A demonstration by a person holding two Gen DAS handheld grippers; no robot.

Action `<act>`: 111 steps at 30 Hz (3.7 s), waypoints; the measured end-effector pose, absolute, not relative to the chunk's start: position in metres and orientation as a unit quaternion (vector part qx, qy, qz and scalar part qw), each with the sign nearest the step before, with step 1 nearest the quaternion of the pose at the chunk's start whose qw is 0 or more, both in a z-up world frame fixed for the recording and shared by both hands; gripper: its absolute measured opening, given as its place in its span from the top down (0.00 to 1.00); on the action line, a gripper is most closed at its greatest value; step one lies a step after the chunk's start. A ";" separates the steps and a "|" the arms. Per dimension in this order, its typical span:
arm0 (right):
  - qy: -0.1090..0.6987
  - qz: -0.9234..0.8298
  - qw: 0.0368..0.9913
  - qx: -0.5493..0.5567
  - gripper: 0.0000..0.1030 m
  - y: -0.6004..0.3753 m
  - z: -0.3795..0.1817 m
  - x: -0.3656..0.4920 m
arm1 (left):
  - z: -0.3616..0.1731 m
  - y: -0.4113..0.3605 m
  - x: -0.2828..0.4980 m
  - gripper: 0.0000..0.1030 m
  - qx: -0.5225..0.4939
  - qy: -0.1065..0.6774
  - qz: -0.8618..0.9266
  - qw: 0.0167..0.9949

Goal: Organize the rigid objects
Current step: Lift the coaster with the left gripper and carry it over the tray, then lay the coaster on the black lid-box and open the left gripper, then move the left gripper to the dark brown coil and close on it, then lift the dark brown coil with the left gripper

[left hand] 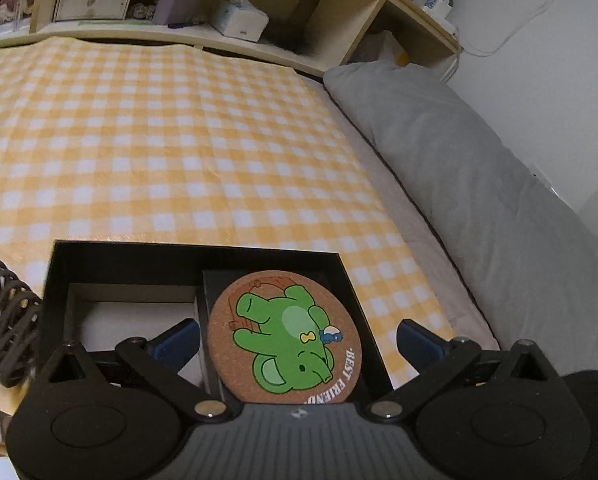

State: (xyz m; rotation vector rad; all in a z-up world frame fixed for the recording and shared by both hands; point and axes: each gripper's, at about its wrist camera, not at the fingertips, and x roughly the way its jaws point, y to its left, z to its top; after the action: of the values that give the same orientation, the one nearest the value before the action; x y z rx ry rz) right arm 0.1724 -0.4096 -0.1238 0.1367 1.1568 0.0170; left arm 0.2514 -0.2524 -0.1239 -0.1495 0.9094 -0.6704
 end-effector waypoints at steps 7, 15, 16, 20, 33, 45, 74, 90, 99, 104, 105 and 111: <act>0.545 0.006 0.835 0.069 0.93 -0.409 -0.125 0.177 | -0.100 -0.230 0.236 0.00 -0.039 0.425 -0.344 0.837; 0.546 0.005 0.836 0.057 0.93 -0.405 -0.124 0.179 | -0.080 -0.193 0.214 0.00 -0.006 0.413 -0.348 0.842; 0.546 0.004 0.836 0.055 0.93 -0.404 -0.123 0.180 | -0.079 -0.187 0.212 0.00 -0.002 0.412 -0.347 0.843; 0.542 0.004 0.838 0.054 0.93 -0.401 -0.123 0.180 | -0.079 -0.159 0.205 0.00 0.015 0.411 -0.337 0.847; 0.545 -0.001 0.837 0.038 0.90 -0.398 -0.125 0.178 | -0.101 -0.085 0.237 0.00 -0.018 0.416 -0.242 0.876; 0.539 0.006 0.841 0.045 0.90 -0.402 -0.125 0.176 | -0.134 -0.092 0.274 0.00 0.063 0.358 -0.256 0.896; 0.542 0.005 0.839 0.046 0.90 -0.400 -0.126 0.178 | -0.163 -0.105 0.336 0.04 0.068 0.393 -0.341 0.851; 0.546 0.004 0.837 0.039 0.90 -0.398 -0.129 0.181 | -0.114 -0.093 0.324 0.49 -0.051 0.404 -0.249 0.879; 0.545 0.004 0.838 0.038 0.90 -0.398 -0.128 0.180 | -0.104 -0.115 0.311 0.24 0.018 0.403 -0.232 0.885; 0.545 0.006 0.838 0.035 0.90 -0.399 -0.127 0.179 | -0.122 -0.100 0.319 0.24 -0.010 0.425 -0.217 0.879; 0.545 0.006 0.838 0.035 0.90 -0.399 -0.127 0.179 | -0.125 -0.096 0.322 0.25 -0.019 0.430 -0.214 0.877; 0.545 0.006 0.837 0.034 0.90 -0.399 -0.127 0.179 | -0.145 -0.076 0.334 0.25 -0.098 0.478 -0.207 0.848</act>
State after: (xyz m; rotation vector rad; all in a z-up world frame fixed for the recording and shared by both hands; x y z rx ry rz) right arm 0.1788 -0.3988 -0.1273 0.0725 1.1541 0.0117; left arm 0.3345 -0.0760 -0.1451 -0.2074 1.0076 -0.4364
